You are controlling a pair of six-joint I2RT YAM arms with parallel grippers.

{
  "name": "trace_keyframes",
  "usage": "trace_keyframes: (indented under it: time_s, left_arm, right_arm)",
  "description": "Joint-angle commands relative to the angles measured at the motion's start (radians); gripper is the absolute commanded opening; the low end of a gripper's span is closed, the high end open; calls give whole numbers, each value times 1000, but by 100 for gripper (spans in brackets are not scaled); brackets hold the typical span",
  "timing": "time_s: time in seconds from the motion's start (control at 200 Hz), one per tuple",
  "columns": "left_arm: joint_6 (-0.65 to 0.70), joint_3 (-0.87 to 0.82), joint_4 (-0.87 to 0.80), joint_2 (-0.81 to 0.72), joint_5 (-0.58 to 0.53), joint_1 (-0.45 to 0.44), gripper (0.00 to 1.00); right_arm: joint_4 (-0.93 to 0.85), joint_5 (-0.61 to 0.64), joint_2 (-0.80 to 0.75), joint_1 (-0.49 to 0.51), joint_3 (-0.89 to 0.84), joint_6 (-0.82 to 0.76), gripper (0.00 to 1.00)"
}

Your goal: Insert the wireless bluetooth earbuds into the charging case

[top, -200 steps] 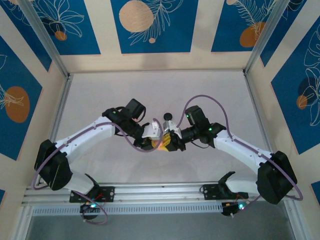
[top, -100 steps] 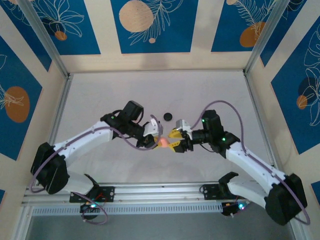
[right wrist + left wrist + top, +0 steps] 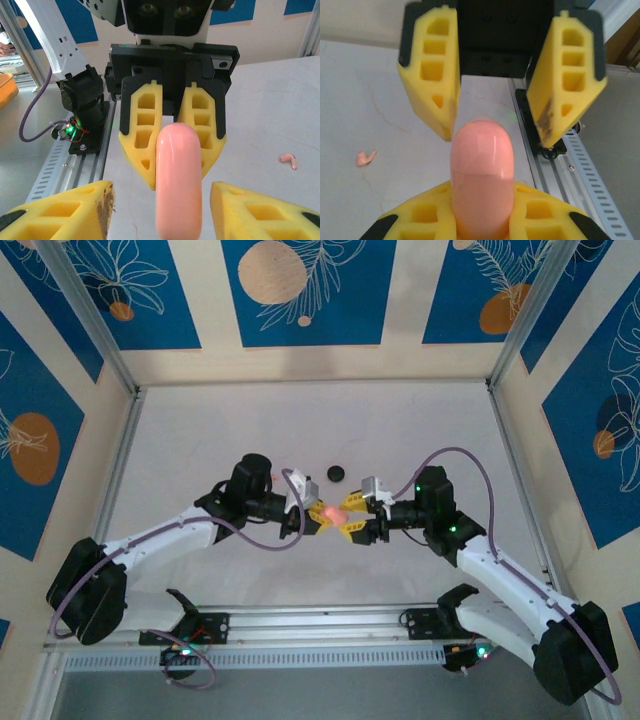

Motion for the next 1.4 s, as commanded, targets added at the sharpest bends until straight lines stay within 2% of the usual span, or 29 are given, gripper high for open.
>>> trace_keyframes:
  time_s: [0.0, 0.19, 0.305, 0.355, 0.4, 0.465, 0.51, 0.635, 0.81, 0.935, 1.075, 1.3, 1.35, 1.395]
  left_arm:
    - [-48, -12, 109, -25, 55, 8, 8]
    - [-64, -24, 144, -34, 68, 8, 9]
    - [-61, -25, 144, -30, 77, 9, 11]
    - [-45, -21, 119, -32, 72, 8, 15]
    - [-21, -15, 85, -34, 62, 8, 24]
    - [37, 1, 6, -40, 44, 8, 35]
    - [85, 17, -64, -46, 29, 8, 39]
    - [181, 55, -207, -57, -1, 7, 42]
    - [173, 49, -193, -63, -4, 8, 46]
    - [164, 48, -190, -61, 1, 7, 45]
    - [157, 51, -185, -60, 7, 6, 40]
    - [154, 58, -193, -47, 13, 8, 20]
    - [156, 58, -193, -47, 13, 7, 17]
    - [155, 58, -194, -46, 14, 6, 16]
  right_arm:
    - [27, -34, 8, -5, 12, 19, 44]
    - [11, -38, 13, -8, 21, 11, 35]
    - [-2, -49, 17, -9, 33, 4, 20]
    - [-20, -52, 16, -9, 40, -10, 16]
    - [-49, -51, 14, -11, 51, -32, 13]
    - [-110, -37, 13, -11, 70, -74, 12]
    - [-158, -21, 14, -9, 85, -106, 11]
    - [-289, 42, 40, 3, 135, -201, 11]
    - [-354, 57, 90, 37, 173, -261, 10]
    - [-341, 59, 103, 57, 178, -266, 10]
    - [-328, 52, 103, 60, 177, -257, 10]
    - [-305, 51, 96, 63, 168, -233, 11]
    - [-291, 52, 96, 63, 164, -218, 16]
    - [-278, 58, 97, 61, 163, -202, 25]
